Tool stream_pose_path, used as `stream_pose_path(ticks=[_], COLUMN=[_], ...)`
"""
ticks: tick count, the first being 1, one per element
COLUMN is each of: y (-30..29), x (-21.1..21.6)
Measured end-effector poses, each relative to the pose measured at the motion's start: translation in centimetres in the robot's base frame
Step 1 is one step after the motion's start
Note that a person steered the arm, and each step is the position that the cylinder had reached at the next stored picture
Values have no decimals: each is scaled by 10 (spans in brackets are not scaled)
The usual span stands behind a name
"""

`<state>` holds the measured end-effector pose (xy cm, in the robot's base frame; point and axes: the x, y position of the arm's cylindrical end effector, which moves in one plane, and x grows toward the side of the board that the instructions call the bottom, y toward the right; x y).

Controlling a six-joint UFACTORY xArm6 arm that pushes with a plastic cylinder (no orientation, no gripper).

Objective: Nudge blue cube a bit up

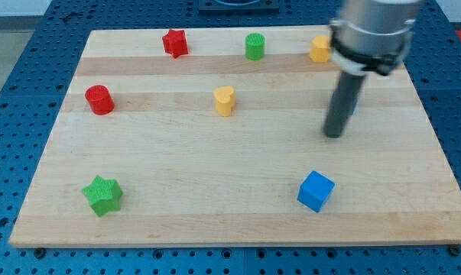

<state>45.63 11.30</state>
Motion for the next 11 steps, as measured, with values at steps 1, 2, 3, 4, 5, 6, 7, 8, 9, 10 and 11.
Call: stream_pose_path(ticks=[1,2,3,4,5,6,7,8,9,10,11], y=[-63,-63,-83,-111,-111,-78,-45,-45,-46,-68,-107], x=[5,43,67,80,138,148,126,103,107,139,163])
